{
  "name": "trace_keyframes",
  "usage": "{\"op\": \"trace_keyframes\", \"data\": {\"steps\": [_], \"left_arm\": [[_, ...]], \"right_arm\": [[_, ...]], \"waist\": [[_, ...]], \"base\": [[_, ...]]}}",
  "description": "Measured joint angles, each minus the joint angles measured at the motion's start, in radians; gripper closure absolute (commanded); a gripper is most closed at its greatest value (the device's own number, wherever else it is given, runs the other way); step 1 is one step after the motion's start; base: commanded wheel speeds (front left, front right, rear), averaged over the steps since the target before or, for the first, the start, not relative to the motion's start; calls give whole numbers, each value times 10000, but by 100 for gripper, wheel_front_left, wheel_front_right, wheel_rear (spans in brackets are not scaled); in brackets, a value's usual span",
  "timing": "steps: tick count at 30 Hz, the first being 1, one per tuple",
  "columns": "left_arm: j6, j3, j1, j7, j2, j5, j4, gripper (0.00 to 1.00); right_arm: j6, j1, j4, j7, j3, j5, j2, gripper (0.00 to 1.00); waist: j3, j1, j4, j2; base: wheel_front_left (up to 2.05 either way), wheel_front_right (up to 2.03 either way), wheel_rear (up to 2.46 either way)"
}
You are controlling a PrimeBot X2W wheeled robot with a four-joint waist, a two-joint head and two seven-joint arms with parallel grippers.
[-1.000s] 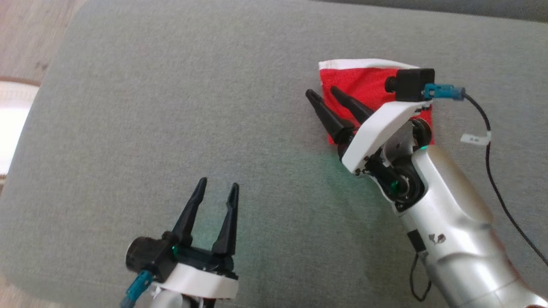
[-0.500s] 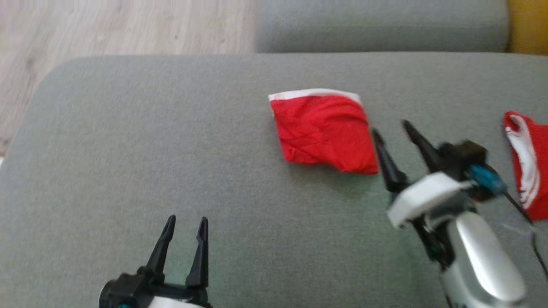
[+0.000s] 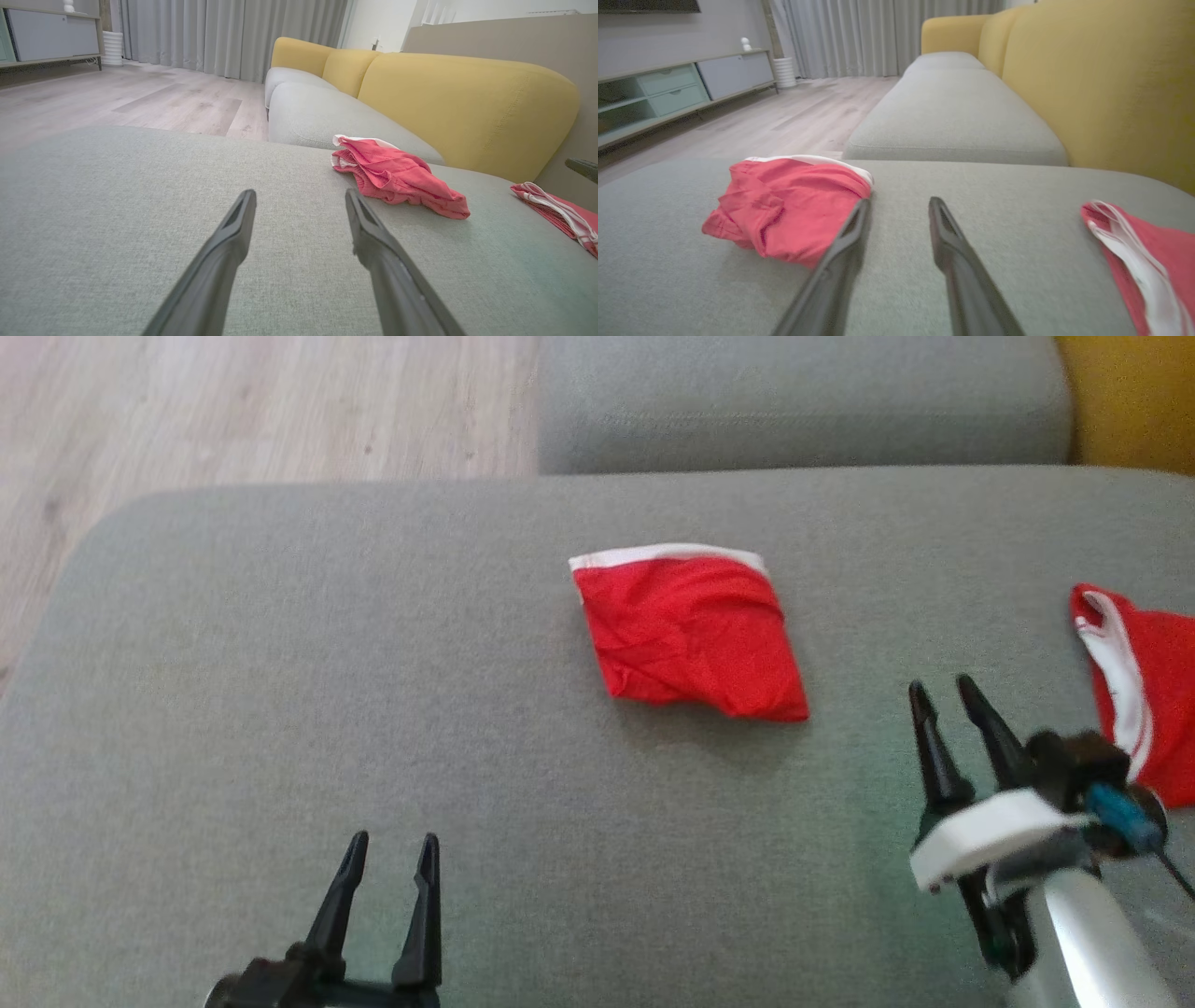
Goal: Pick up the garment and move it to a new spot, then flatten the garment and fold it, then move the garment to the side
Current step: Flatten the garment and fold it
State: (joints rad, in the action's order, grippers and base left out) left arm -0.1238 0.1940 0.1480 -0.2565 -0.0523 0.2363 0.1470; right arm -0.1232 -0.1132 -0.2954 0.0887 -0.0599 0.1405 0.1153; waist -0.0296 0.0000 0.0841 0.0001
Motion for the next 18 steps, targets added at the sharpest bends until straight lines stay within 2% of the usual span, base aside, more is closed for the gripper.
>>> {"op": "trace_keyframes", "data": {"steps": [1, 2, 7, 10, 14, 18], "left_arm": [[-2, 4, -16, 0, 0, 0, -23, 0], [-6, 12, -50, 0, 0, 0, -46, 0], [-10, 230, -667, 0, 2, 2, -65, 0], [-54, 531, -1103, 0, 6, 17, -100, 0], [-84, 765, -1196, 0, 10, 207, -75, 0], [-84, 759, -1204, 0, 10, 222, -46, 0]], "right_arm": [[0, -168, -105, -6, -50, 4, -15, 91], [0, -382, -215, -8, -105, 4, -17, 100], [0, -2161, -1344, -109, -704, -111, 38, 100], [0, -3392, -2853, -79, -1089, -328, 36, 100], [0, -3915, -4364, 128, -1231, -376, -4, 100], [0, -4156, -5367, 529, -1475, -376, -77, 100]], "waist": [[-92, 0, 49, 0], [-194, 0, 103, 0], [-796, 2, 473, 0], [-1199, 3, 952, 0], [-1458, 2, 1482, 0], [-1631, 2, 1872, 0]], "base": [[0, 0, 0], [0, 0, 0], [0, 0, 0], [0, 0, 0], [0, 0, 0], [0, 0, 0]]}}
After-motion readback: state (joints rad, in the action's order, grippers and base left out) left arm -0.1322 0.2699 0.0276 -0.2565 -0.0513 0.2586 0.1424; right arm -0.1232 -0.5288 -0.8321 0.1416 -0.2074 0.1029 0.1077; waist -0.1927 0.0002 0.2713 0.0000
